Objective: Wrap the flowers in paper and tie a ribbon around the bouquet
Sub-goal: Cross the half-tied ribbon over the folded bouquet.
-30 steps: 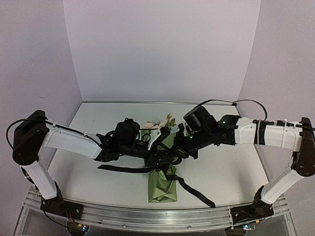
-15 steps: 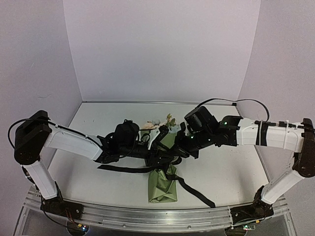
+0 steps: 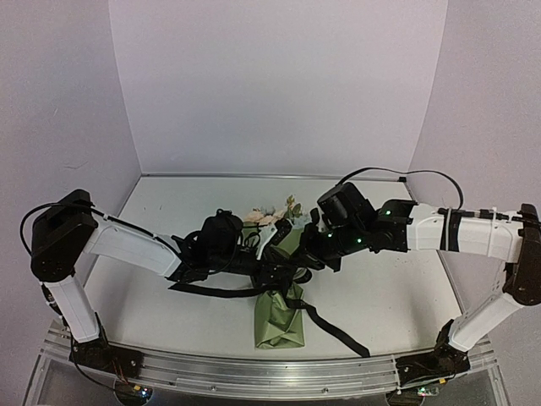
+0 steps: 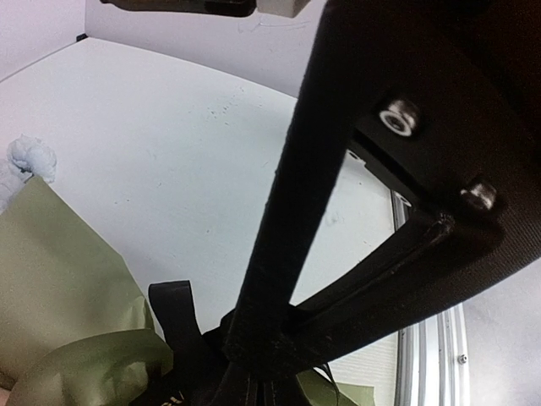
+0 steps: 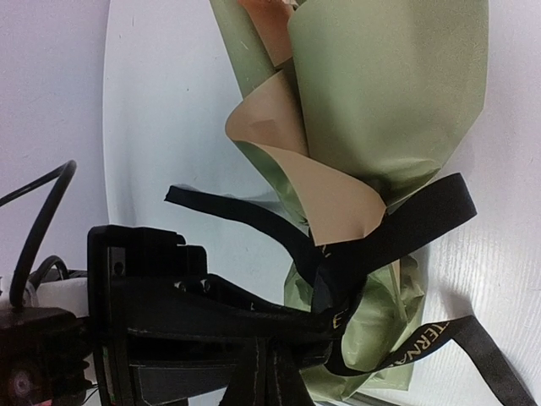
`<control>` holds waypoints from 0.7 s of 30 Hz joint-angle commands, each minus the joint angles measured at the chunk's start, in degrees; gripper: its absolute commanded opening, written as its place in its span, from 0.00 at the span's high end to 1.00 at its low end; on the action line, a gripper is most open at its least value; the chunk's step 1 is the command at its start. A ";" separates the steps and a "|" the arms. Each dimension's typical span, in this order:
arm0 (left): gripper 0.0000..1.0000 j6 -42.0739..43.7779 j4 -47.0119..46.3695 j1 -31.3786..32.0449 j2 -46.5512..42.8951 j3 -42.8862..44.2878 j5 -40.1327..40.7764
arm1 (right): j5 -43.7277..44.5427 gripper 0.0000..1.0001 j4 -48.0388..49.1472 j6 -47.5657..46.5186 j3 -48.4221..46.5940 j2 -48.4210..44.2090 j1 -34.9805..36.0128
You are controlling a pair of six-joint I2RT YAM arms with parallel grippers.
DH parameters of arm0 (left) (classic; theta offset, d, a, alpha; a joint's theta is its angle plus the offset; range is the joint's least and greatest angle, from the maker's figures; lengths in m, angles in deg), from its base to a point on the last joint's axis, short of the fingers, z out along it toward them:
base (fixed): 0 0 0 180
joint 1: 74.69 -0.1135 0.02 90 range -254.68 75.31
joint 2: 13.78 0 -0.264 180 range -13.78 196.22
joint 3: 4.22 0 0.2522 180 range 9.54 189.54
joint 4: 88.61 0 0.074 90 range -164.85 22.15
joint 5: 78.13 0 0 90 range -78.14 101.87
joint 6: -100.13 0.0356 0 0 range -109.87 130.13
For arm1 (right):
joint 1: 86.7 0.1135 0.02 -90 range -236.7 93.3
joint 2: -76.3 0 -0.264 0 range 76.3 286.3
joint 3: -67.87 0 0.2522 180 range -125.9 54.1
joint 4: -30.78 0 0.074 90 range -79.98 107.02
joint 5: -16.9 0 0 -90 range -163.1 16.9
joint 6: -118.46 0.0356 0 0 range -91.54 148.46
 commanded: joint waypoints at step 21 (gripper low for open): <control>1.00 -13.88 -8.57 -4.78 -3.11 -3.41 -0.93 | -2.46 0.44 3.47 -38.64 10.73 -7.47 2.88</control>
